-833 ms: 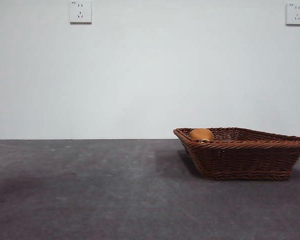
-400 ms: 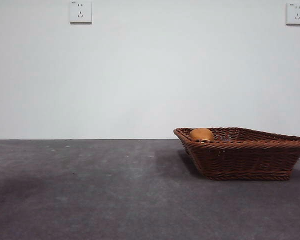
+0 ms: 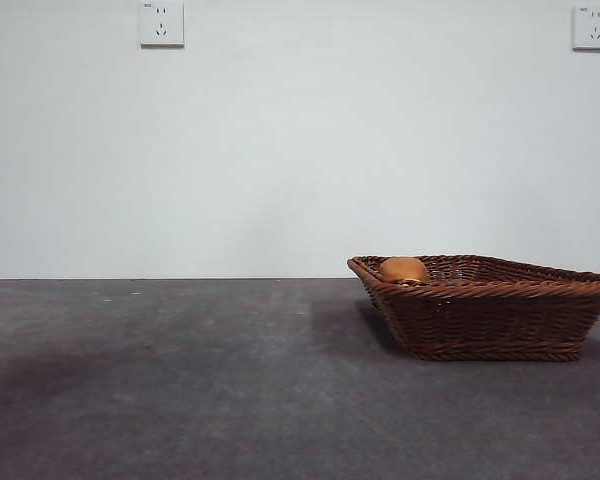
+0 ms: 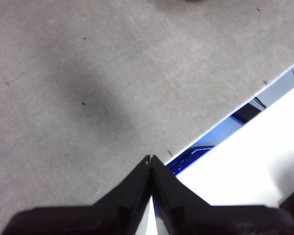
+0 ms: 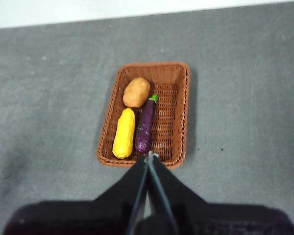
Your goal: Help me put the vegetables on the table into the basket
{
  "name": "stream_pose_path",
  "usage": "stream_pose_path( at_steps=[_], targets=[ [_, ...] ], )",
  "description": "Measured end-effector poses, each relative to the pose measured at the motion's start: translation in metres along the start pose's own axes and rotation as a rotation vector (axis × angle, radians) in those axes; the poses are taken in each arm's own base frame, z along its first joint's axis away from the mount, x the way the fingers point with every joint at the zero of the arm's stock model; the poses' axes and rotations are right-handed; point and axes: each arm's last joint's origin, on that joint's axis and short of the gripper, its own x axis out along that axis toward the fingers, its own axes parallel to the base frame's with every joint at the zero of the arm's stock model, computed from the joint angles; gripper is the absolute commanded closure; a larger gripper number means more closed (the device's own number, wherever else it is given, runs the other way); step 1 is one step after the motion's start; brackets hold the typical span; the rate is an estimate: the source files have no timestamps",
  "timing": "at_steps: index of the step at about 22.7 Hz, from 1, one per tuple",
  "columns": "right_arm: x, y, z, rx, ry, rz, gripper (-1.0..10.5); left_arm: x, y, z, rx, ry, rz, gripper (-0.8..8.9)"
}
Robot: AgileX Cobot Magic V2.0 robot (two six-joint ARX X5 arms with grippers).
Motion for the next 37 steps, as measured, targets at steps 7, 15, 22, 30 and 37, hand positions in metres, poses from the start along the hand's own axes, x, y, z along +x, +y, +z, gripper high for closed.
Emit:
stream_pose_path(
  at_steps=[7,15,22,30,37],
  targets=[
    [0.056,-0.001,0.022,0.012,0.162,-0.022,9.5,0.007,0.024,0.004,-0.022,-0.132,0.37,8.17],
    [0.14,-0.005,0.038,0.03,0.391,-0.053,9.5,0.094,0.044,-0.019,0.13,-0.843,0.231,8.17],
    [0.181,-0.008,0.038,0.038,0.503,-0.069,9.5,0.136,0.078,-0.066,-0.19,-0.809,0.404,8.17],
    [0.191,-0.007,0.052,0.03,0.354,-0.049,9.5,0.133,0.086,-0.077,-0.245,-0.854,0.513,8.17],
    [0.197,-0.004,0.075,0.011,0.102,-0.014,9.5,0.149,0.085,-0.093,-0.254,-0.777,0.454,8.17]
  ],
)
